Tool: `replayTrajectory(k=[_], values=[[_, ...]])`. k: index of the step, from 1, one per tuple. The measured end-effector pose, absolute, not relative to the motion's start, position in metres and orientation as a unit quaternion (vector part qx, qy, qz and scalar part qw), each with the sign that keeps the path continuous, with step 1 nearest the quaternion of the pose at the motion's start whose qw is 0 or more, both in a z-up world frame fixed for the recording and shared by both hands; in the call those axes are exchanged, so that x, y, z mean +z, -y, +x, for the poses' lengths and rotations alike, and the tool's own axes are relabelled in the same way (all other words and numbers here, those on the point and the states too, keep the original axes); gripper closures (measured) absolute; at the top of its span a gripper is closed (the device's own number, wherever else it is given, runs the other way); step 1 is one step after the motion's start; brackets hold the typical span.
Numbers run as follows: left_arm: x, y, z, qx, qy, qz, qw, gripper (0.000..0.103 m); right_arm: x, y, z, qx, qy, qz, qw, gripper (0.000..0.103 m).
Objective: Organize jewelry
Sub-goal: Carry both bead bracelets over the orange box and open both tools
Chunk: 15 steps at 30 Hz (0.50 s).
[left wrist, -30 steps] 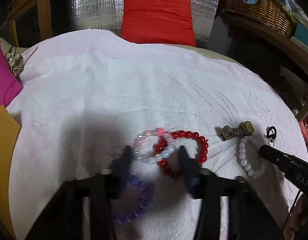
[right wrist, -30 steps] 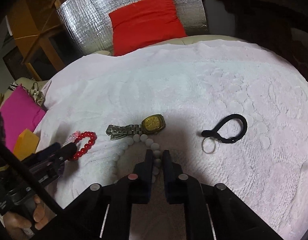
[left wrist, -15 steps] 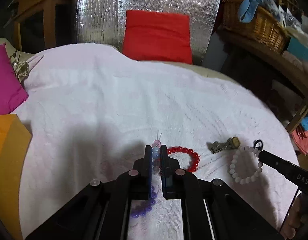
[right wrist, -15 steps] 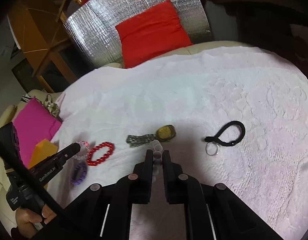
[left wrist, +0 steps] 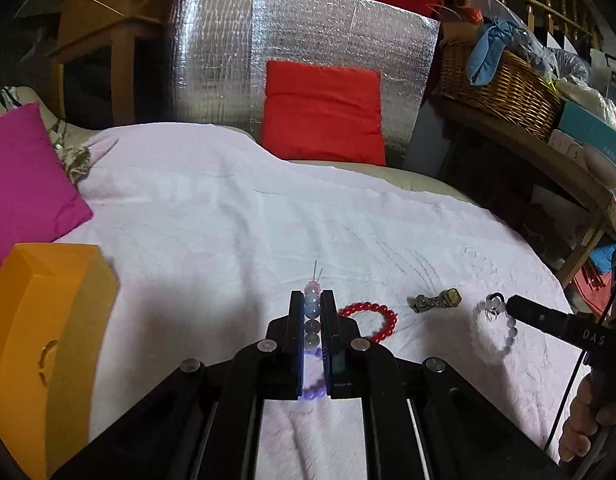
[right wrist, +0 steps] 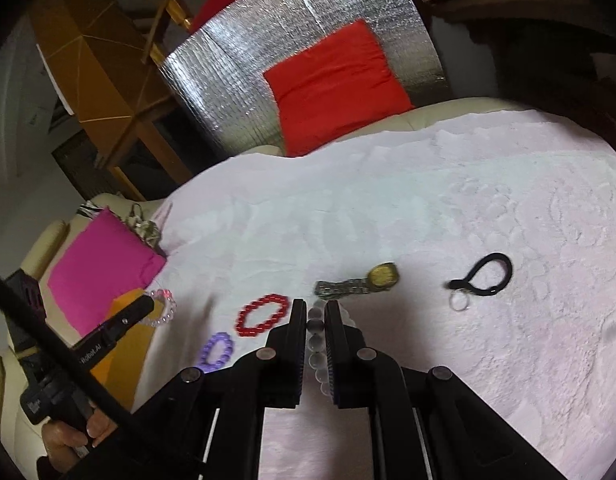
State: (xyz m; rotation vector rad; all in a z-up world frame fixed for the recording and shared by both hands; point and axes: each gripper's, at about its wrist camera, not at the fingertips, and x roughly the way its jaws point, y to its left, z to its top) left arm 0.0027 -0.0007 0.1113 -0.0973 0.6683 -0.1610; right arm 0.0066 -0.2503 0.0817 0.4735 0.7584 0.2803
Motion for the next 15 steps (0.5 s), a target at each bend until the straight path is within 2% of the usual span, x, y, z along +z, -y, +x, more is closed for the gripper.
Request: replayTrajectory(k=[15], values=[[0.126,-0.042,-0.042,0.019,-0.318,-0.018,0.948,0.095,0.101,0.177,-0.012,0.183,-0.346,0.196,0.899,0.093]])
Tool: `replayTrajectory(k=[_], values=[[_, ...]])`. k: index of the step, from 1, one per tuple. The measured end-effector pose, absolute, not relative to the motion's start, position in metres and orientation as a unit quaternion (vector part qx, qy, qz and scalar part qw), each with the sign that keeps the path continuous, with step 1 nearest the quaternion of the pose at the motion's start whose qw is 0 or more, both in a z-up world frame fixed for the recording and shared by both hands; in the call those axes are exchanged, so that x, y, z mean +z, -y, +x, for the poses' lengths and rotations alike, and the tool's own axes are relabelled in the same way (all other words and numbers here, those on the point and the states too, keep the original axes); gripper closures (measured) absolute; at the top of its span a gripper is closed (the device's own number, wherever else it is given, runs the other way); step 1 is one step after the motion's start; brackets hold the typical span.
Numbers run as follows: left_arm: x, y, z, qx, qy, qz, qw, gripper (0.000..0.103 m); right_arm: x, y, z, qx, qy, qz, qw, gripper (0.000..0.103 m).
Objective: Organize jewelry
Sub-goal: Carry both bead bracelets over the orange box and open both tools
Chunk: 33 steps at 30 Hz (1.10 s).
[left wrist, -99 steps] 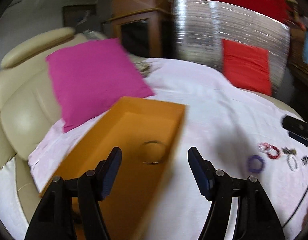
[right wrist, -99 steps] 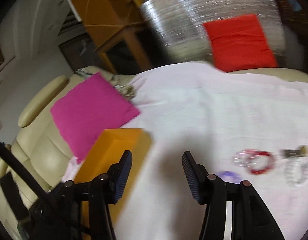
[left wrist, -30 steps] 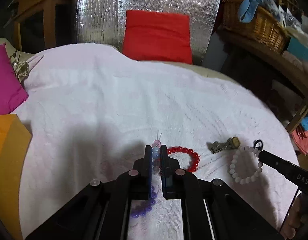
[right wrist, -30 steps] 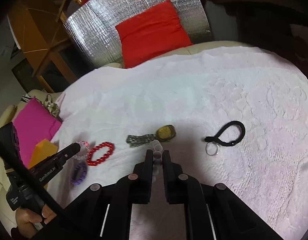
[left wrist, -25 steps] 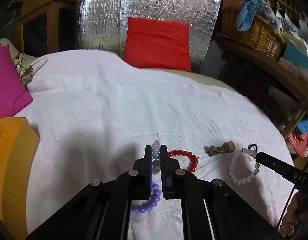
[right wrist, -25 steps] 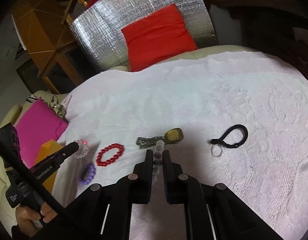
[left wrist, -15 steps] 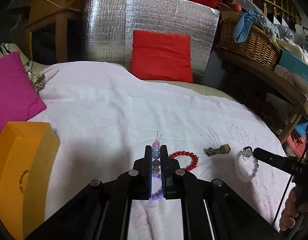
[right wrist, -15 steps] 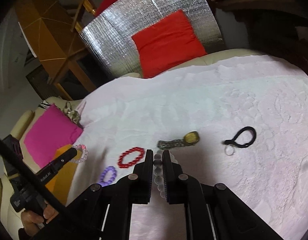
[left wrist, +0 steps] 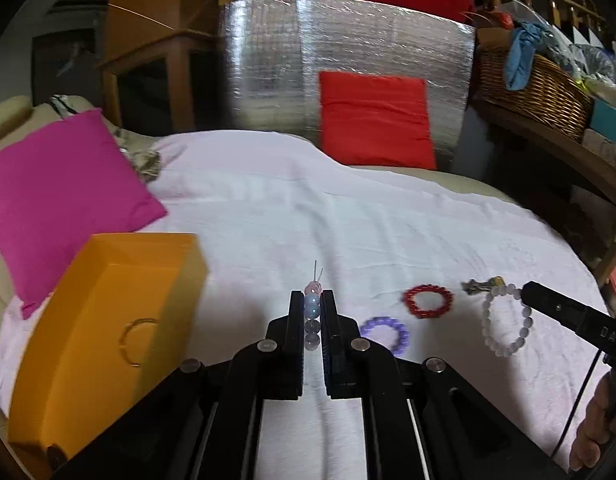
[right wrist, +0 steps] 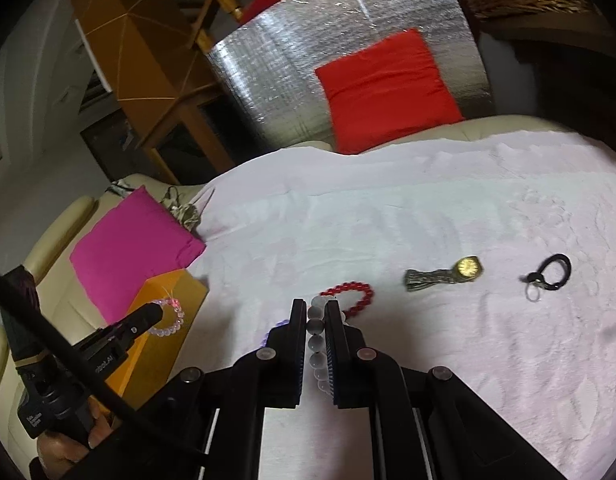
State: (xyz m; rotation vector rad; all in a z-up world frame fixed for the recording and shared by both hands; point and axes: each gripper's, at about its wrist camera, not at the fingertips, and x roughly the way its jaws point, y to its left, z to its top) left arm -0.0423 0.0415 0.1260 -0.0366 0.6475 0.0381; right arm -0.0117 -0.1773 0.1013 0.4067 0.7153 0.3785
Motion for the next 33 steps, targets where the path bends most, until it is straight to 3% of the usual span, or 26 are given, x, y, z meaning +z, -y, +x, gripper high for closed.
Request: replayTrajectory(k=[33], values=[[0.144,-0.174,-0.127,0.184,-0.272,-0.034,0.944,0.095,0.157,0.001,-0.057,0.319,-0.315,0.124,0.885,0.093]])
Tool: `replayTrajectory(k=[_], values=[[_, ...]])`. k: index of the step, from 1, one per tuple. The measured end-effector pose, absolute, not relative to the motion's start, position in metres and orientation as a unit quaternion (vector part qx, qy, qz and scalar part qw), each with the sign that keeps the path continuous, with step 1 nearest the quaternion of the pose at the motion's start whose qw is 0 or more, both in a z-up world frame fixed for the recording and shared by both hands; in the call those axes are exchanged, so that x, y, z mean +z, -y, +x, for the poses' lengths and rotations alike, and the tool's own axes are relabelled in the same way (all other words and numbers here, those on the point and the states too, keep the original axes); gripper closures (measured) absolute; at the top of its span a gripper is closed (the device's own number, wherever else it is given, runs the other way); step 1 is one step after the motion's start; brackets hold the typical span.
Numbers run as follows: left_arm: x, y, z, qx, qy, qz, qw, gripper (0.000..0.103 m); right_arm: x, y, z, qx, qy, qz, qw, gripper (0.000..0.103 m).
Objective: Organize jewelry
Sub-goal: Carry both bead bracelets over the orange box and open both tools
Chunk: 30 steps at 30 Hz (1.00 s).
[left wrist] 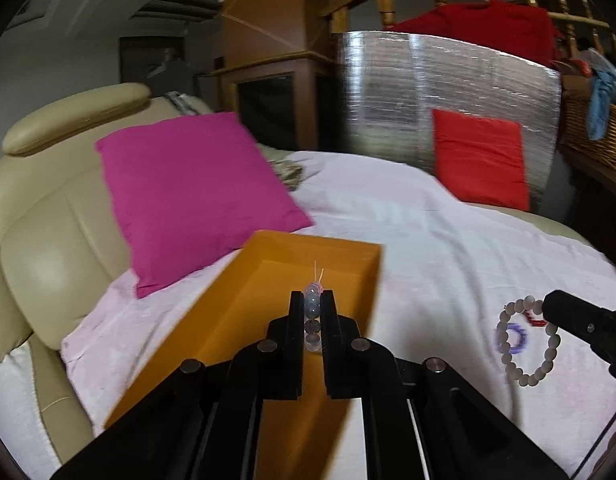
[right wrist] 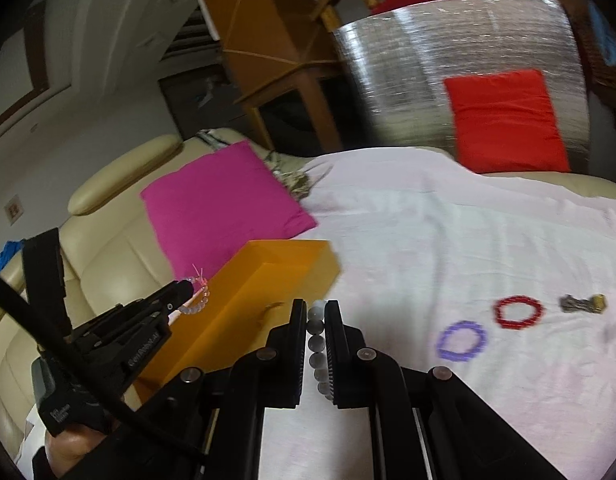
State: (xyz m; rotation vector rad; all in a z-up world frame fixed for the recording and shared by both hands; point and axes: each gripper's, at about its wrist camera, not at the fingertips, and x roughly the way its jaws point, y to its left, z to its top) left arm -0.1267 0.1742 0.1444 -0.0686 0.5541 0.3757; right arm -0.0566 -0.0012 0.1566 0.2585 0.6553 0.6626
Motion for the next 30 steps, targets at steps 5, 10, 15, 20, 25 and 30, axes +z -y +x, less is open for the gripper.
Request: replayTrajectory(k=[5,10,15,20,25,30], values=[[0.131,-0.214,-0.129,0.223,-0.302,-0.055,0.925,0.095,0.158,-0.048,-0.051,0.35,-0.324,0.116,0.871,0.093],[0.112,-0.245,-0.126,0.256,-0.338,-0.066,0.903,0.095,0.153,-0.088,-0.045,0.372,-0.341,0.113,0.856,0.093],[0.092,-0.268,-0.121,0.279,-0.376,-0.083,0.88,0.095,0.138,-0.118,-0.046,0.39,-0.365,0.105,0.839,0.093],[0.081,-0.274,-0.118,0.29,-0.397,-0.077,0.868,0.095,0.113,-0.134,-0.049,0.389,-0.39,0.096,0.829,0.093],[0.079,-0.273,-0.116,0.3,-0.403,-0.063,0.862,0.095,0.096,-0.134,-0.049,0.38,-0.408,0.09,0.825,0.092],[0.081,-0.267,-0.114,0.312,-0.4,-0.049,0.86,0.074,0.097,-0.125,-0.05,0.374,-0.41,0.096,0.826,0.091]])
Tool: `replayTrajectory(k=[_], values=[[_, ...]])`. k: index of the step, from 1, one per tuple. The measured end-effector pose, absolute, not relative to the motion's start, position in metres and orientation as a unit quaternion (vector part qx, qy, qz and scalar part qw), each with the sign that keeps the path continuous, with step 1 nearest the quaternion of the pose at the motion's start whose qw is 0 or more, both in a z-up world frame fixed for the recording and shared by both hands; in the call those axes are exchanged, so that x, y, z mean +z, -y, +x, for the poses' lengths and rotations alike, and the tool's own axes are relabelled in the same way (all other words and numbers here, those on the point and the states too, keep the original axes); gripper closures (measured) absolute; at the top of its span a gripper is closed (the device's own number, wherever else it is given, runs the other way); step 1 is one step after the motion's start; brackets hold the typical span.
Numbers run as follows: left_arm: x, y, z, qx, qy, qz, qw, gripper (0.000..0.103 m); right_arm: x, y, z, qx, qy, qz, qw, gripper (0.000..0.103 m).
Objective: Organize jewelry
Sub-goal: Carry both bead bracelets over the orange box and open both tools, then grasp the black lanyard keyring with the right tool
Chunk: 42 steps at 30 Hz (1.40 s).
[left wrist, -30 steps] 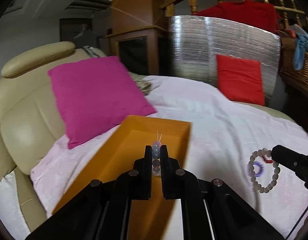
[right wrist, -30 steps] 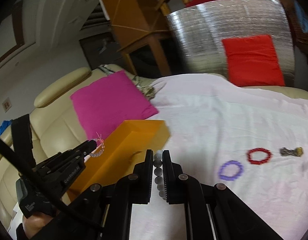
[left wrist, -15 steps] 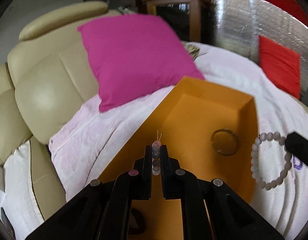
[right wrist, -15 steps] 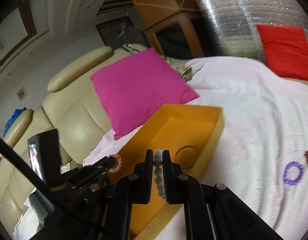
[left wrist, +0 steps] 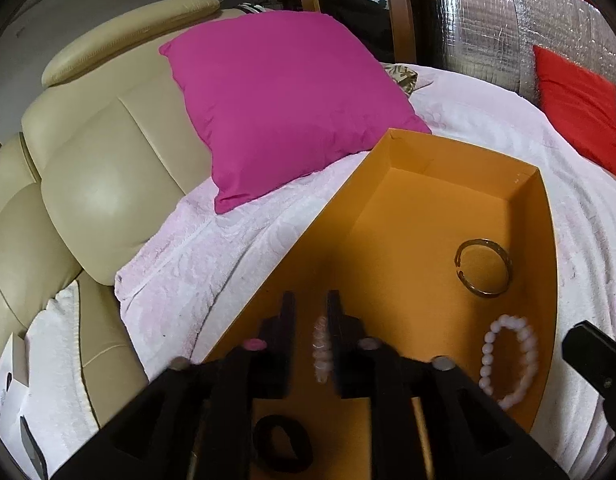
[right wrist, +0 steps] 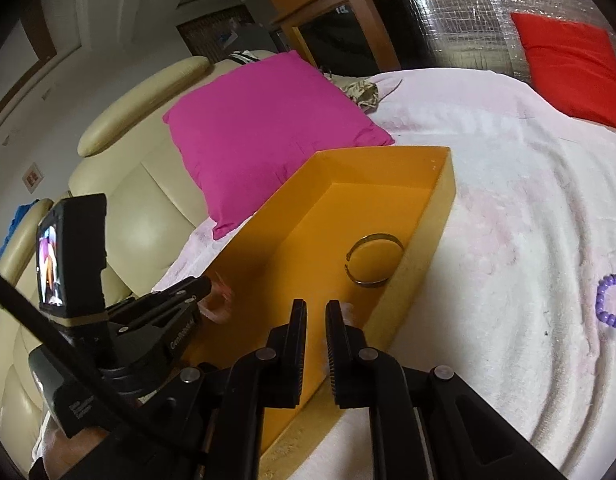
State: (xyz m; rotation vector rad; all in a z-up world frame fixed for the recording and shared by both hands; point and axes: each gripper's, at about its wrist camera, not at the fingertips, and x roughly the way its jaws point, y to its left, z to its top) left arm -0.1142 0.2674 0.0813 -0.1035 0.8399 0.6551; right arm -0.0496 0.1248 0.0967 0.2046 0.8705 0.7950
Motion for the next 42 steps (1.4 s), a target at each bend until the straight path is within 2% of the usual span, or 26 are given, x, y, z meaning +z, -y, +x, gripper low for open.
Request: replayTrajectory(k=[3,10,15,18,22,31,42], values=[[0.085,-0.261,-0.112,0.319,-0.392,-0.033,0.862,0.06,0.098,-0.116,-0.05,0.37,-0.405,0.097,0.83,0.091],[0.091,-0.246,-0.104,0.32,-0.381,-0.015,0.867,0.049,0.098,-0.089,-0.049,0.356,-0.403,0.101,0.837,0.091],[0.1,-0.229,-0.098,0.328,-0.366,0.002,0.871,0.034,0.098,-0.063,-0.047,0.34,-0.411,0.092,0.841,0.091],[0.106,-0.214,-0.094,0.327,-0.351,0.011,0.877,0.029,0.096,-0.041,-0.043,0.323,-0.42,0.089,0.844,0.088],[0.111,-0.186,-0.086,0.313,-0.336,0.03,0.888,0.026,0.094,-0.004,-0.041,0.291,-0.423,0.077,0.855,0.078],[0.111,-0.115,-0.06,0.257,-0.339,0.074,0.902,0.025,0.087,0.1,-0.035,0.209,-0.43,0.083,0.874,0.078],[0.098,-0.037,-0.031,0.206,-0.355,0.112,0.905,0.025,0.079,0.227,-0.016,0.128,-0.422,0.172,0.881,0.078]])
